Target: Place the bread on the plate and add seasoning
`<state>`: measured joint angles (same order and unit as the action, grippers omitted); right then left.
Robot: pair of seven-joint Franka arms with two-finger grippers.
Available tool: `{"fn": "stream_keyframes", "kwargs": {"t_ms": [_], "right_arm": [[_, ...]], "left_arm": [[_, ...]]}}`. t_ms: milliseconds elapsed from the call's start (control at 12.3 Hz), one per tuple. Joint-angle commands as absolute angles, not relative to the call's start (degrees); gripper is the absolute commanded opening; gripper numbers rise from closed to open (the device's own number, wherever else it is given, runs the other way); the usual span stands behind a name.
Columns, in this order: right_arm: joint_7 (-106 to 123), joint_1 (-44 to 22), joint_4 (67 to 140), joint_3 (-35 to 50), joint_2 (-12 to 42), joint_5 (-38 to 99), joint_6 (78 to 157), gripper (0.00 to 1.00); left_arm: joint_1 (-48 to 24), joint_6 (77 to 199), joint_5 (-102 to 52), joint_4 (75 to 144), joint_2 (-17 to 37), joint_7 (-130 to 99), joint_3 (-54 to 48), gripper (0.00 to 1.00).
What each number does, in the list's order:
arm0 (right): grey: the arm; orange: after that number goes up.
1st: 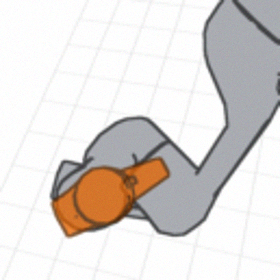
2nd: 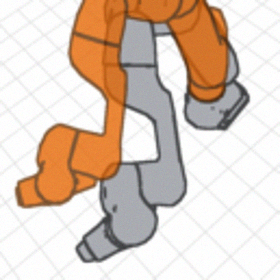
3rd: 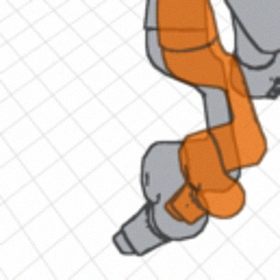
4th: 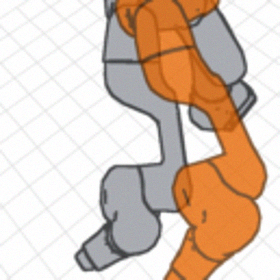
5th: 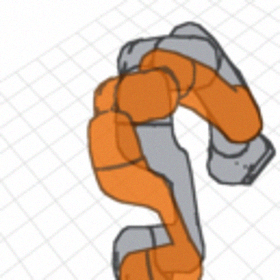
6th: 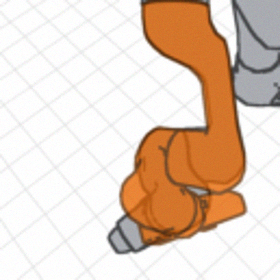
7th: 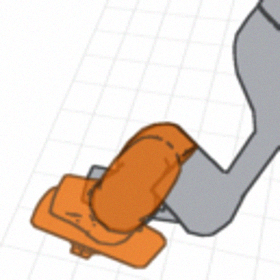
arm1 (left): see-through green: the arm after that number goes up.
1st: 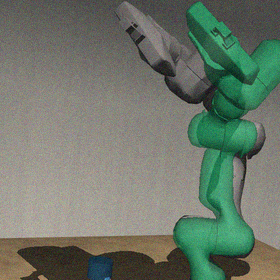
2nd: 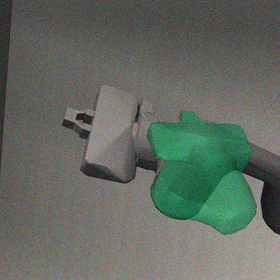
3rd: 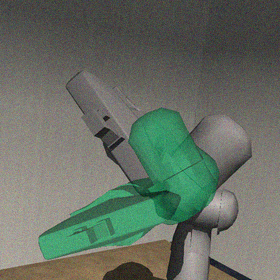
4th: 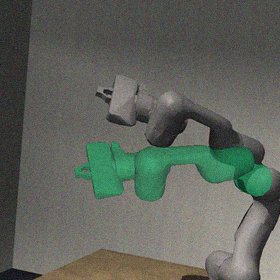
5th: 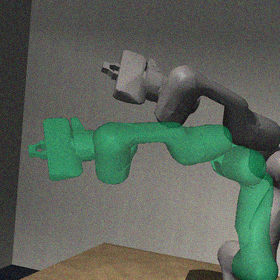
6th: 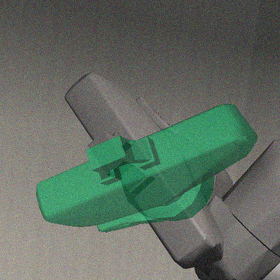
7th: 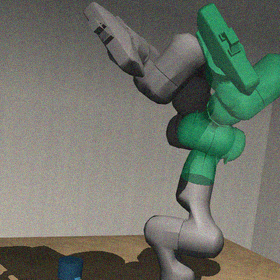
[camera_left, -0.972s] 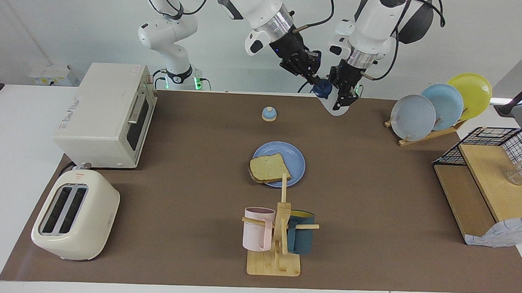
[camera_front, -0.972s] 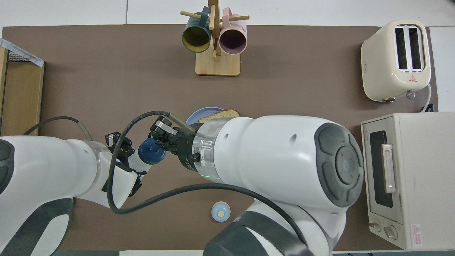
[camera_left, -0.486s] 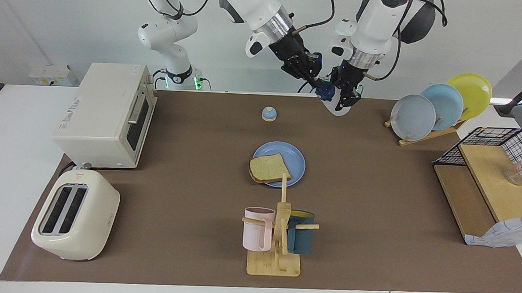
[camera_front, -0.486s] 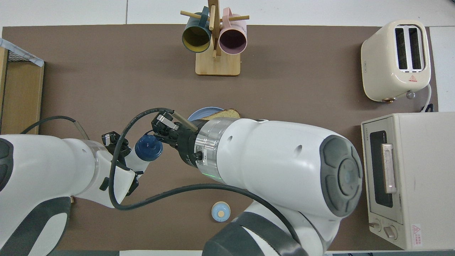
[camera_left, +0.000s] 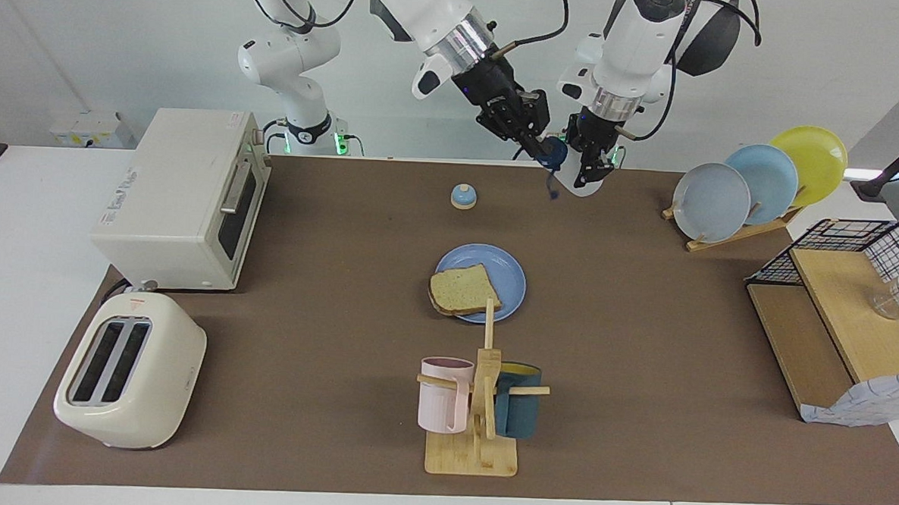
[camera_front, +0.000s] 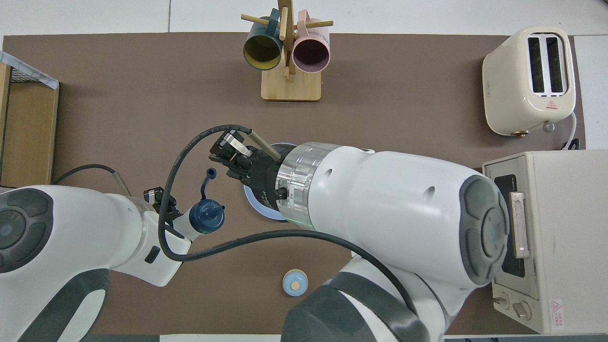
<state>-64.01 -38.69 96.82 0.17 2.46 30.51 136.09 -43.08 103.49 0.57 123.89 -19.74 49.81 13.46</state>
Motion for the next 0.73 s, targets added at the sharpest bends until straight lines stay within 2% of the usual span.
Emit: {"fn": "stream_keyframes", "kwargs": {"t_ms": [0,162,324,648], "right_arm": [[-63.99,-36.75,97.91,0.26,0.62,30.24,131.34,1.00],[-59.98,-32.89,99.13,0.26,-0.26,29.19,126.67,1.00],[-43.94,-26.75,100.46,0.26,-1.05,25.51,120.63,1.00],[-30.96,-16.98,99.32,0.35,-1.23,13.22,107.79,1.00]], "left_arm": [[-42.81,103.01,1.93,124.72,-21.18,49.84,13.54,0.00],[-43.15,103.97,5.07,123.76,-20.57,45.82,13.45,0.00],[-43.33,103.62,8.43,121.48,-18.47,44.56,13.10,0.00],[-43.42,103.80,17.56,117.61,-10.65,36.39,9.50,0.00]]}}
